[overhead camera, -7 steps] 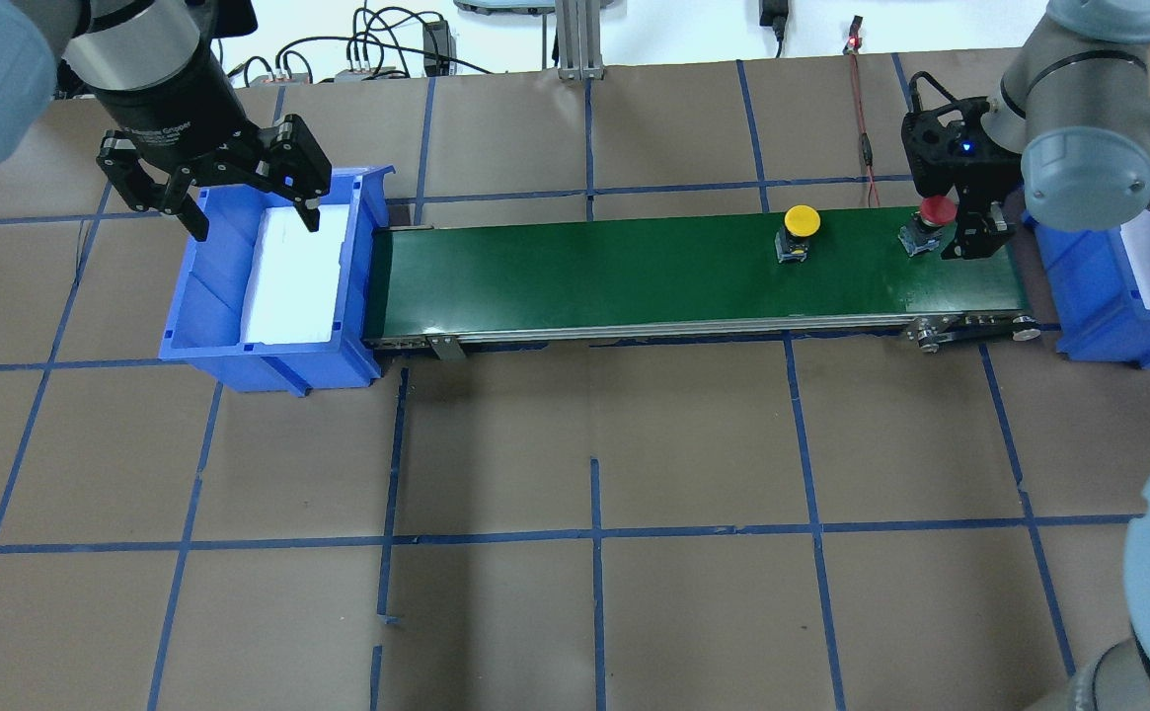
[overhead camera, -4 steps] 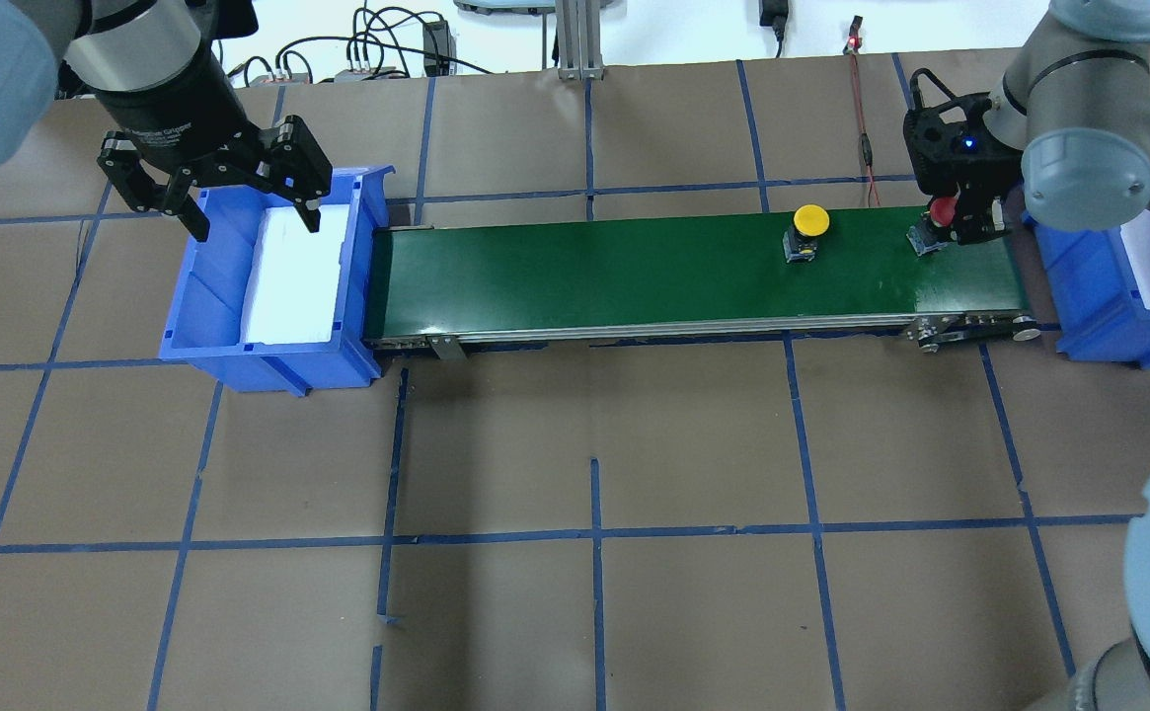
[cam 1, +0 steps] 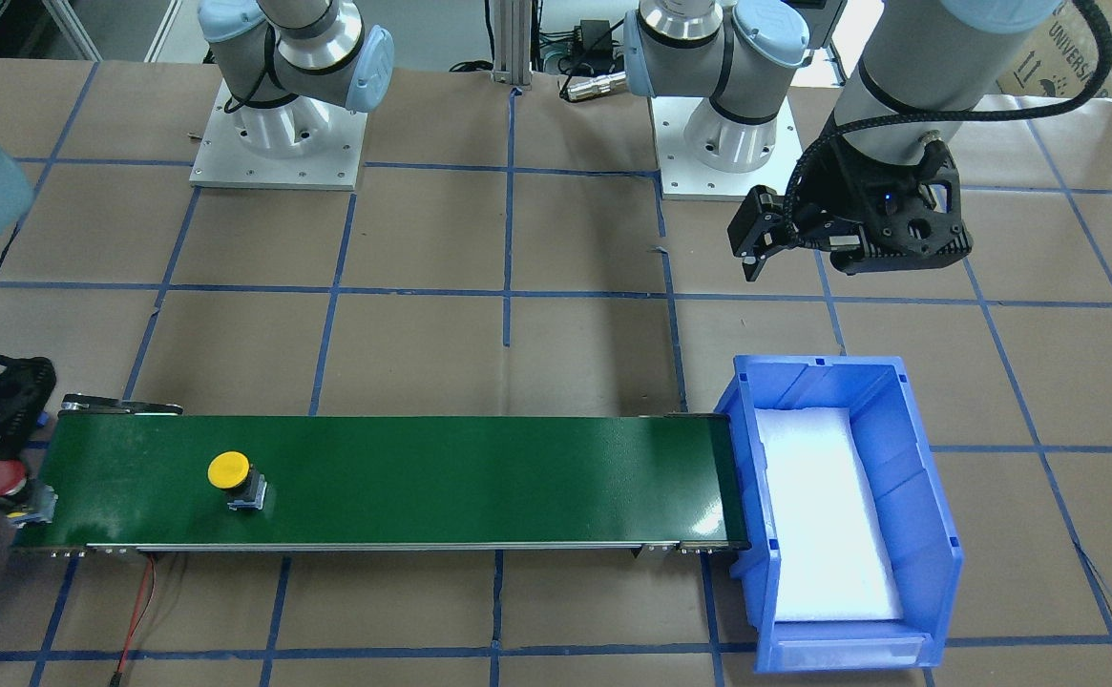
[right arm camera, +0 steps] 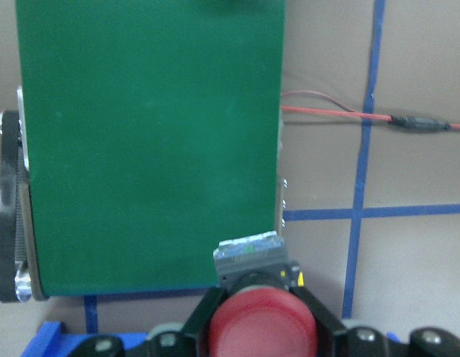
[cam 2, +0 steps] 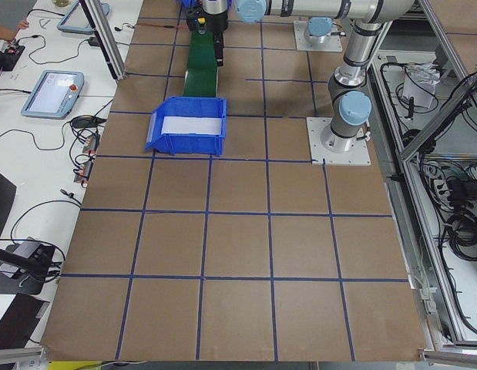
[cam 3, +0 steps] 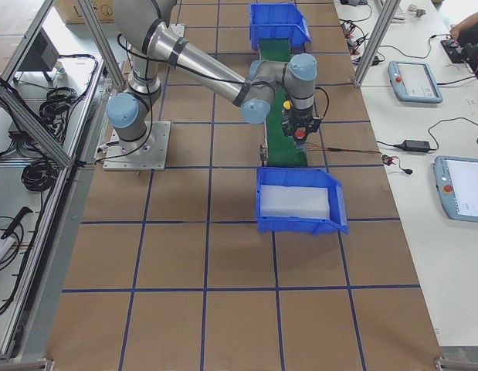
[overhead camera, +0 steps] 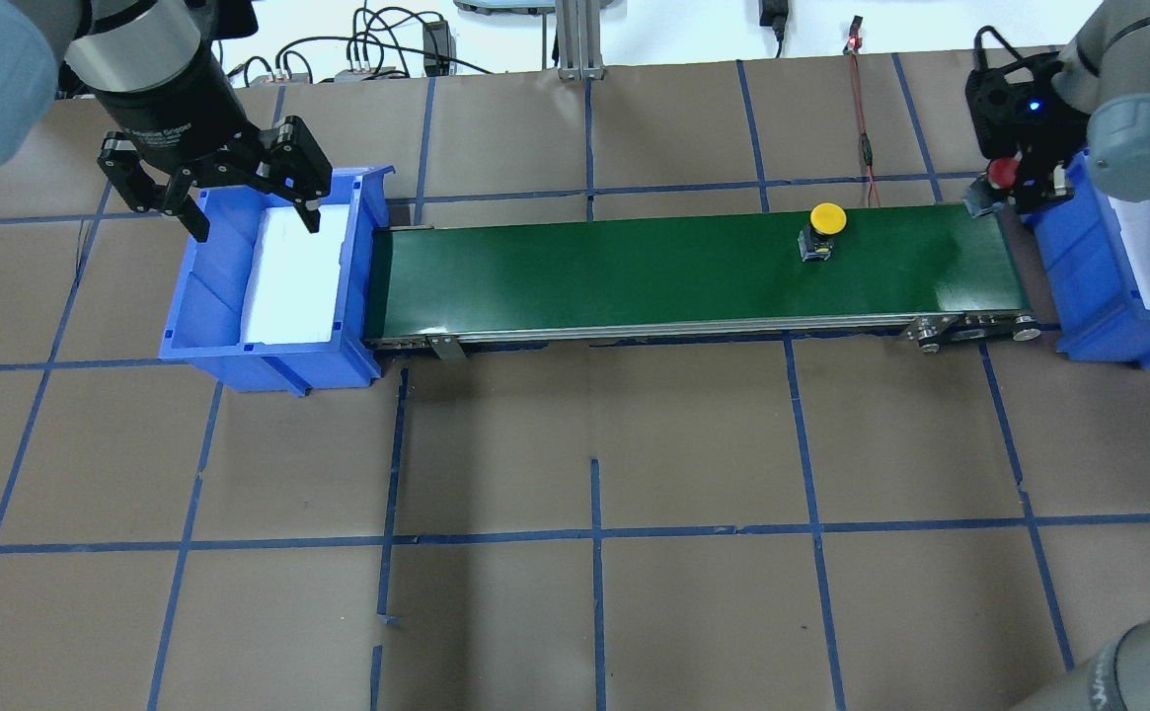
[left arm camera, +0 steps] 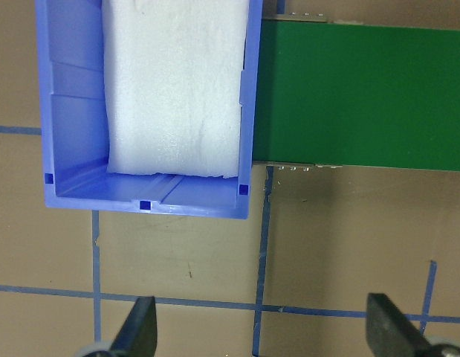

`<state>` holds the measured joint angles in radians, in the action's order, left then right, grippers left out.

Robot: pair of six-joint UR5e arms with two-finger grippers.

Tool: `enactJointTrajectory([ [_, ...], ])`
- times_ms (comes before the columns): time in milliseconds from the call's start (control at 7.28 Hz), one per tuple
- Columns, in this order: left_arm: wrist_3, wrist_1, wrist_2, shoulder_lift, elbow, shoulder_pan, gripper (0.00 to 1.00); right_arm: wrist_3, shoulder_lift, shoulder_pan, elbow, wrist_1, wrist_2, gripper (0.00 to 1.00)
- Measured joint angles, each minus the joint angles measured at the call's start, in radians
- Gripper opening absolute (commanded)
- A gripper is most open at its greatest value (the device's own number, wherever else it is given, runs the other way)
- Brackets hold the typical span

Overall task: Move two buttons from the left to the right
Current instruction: 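Carry the red button into the far blue bin and release it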

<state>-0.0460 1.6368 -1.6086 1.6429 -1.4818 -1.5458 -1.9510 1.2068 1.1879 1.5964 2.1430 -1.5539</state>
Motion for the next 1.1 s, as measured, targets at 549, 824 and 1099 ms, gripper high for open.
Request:
enactJointTrajectory([
  [549, 0.0, 0.0, -0.002, -0.001, 0.0, 0.001, 1.0, -0.16, -0.1, -0.119, -0.28, -0.218, 0.045, 0.07],
  [824, 0.0, 0.0, -0.001, -0.001, 0.001, 0.0, 1.0, -0.309, -0.166, -0.191, -0.309, -0.204, 0.043, 0.08],
  [1099, 0.0, 0.0, -0.002, -0.002, 0.001, 0.0, 1.0, -0.382, -0.205, -0.256, -0.286, -0.189, 0.034, 0.09],
])
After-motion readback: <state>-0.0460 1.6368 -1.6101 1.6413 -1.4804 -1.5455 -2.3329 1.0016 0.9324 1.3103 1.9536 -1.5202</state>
